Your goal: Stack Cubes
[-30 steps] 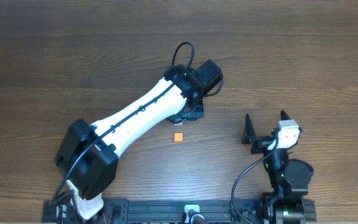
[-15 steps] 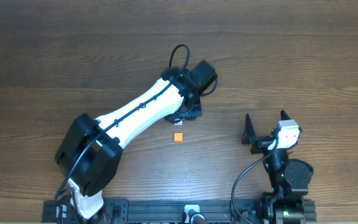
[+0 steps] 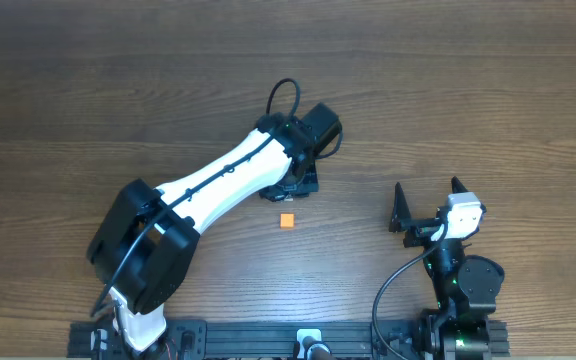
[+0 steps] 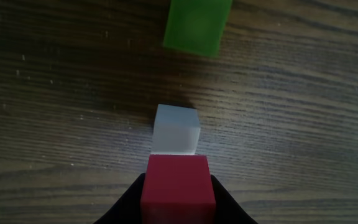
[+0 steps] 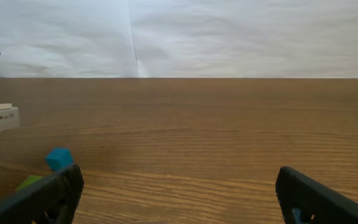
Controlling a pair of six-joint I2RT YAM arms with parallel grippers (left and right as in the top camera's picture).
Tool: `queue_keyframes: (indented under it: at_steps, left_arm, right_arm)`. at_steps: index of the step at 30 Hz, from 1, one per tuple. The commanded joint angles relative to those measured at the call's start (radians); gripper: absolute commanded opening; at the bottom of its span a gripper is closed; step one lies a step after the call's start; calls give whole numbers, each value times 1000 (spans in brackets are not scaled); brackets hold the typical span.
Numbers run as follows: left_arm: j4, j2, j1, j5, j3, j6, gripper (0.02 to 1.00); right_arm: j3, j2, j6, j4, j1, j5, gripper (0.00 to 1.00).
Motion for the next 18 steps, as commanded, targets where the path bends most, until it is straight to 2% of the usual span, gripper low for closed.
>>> queue_keyframes:
  at_steps: [1,18]
  left_arm:
    - [4,13,8,-8,-8,23,152]
    - [55,13,8,-21,-53,56,156]
  right_arm:
    - [-5,-5,-8,-4,-5,-4,991]
    - [-5,-5,-8,-4,-5,-4,993]
